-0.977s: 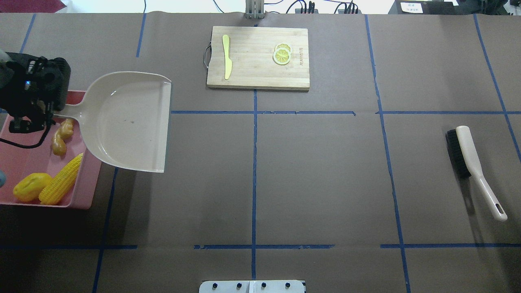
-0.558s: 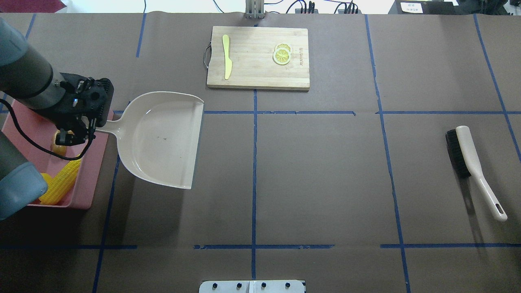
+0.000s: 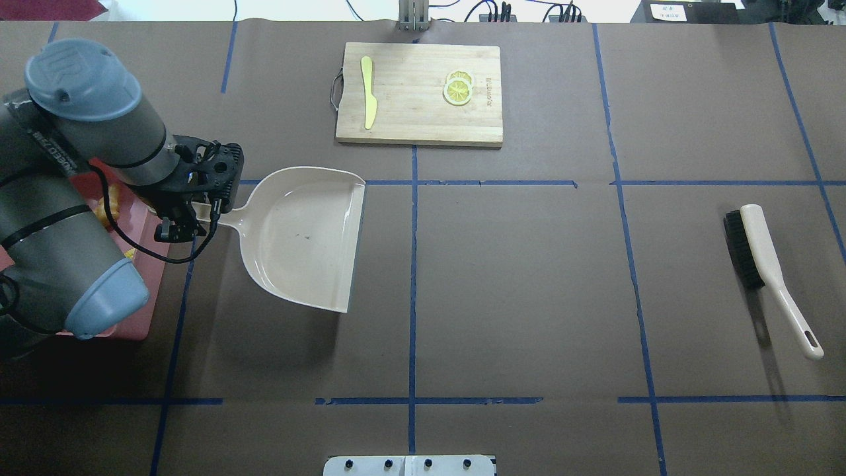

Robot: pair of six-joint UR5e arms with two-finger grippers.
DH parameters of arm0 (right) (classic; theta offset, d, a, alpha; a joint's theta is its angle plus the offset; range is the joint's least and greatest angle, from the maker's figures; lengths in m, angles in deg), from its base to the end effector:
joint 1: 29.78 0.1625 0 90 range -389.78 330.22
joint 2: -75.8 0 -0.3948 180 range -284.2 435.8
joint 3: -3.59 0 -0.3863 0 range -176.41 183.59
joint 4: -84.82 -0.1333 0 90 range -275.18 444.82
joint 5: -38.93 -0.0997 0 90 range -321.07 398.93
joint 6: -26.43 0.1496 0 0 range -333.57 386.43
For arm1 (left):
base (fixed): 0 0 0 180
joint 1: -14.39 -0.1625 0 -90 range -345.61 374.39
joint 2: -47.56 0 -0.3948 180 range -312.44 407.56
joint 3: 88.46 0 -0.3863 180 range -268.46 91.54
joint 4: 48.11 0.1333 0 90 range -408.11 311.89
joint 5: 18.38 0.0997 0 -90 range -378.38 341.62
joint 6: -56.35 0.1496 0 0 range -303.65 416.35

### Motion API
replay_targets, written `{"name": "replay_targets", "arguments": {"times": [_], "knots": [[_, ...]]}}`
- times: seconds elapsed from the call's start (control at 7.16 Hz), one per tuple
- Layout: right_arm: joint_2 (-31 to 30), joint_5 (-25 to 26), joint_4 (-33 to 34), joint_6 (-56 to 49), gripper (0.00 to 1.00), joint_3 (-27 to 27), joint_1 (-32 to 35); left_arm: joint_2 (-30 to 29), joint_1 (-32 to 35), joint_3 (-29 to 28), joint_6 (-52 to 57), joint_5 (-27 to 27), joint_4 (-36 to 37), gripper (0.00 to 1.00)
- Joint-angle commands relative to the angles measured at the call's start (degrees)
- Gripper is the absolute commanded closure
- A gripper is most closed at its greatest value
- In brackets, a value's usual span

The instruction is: Sweep and dump trash into bin

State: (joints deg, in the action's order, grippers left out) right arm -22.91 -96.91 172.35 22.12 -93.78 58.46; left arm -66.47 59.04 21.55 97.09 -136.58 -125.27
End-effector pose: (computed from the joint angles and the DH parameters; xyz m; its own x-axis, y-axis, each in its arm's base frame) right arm 0.0128 -0.4287 0.6640 0.6916 -0.1105 0.7137 0.0829 0.9938 0.0736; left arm 0.3772 -0.4606 0.3157 -0.0598 0.9977 0.0318 -0.7516 -0.0660 0.6563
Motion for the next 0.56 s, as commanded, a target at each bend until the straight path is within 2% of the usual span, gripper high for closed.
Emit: {"name": "replay_targets", "arguments": {"times": [0.0,0.28,0.42], "knots": [[-0.26,-0.22,-1.49,0.09,0.0,1.48,0.44,-1.18,-1.83,-4.42,-0.57,-0.01,-3.41,0.89],[0.09,-1.01,-1.49,0.18,0.0,1.39,0.7,-3.12,-2.28,-10.58,-4.86,-0.01,-8.78,0.89],[0.27,-0.92,-1.49,0.27,0.0,1.39,0.71,-3.3,-3.5,-10.78,-7.84,-0.01,-8.97,0.89]]}}
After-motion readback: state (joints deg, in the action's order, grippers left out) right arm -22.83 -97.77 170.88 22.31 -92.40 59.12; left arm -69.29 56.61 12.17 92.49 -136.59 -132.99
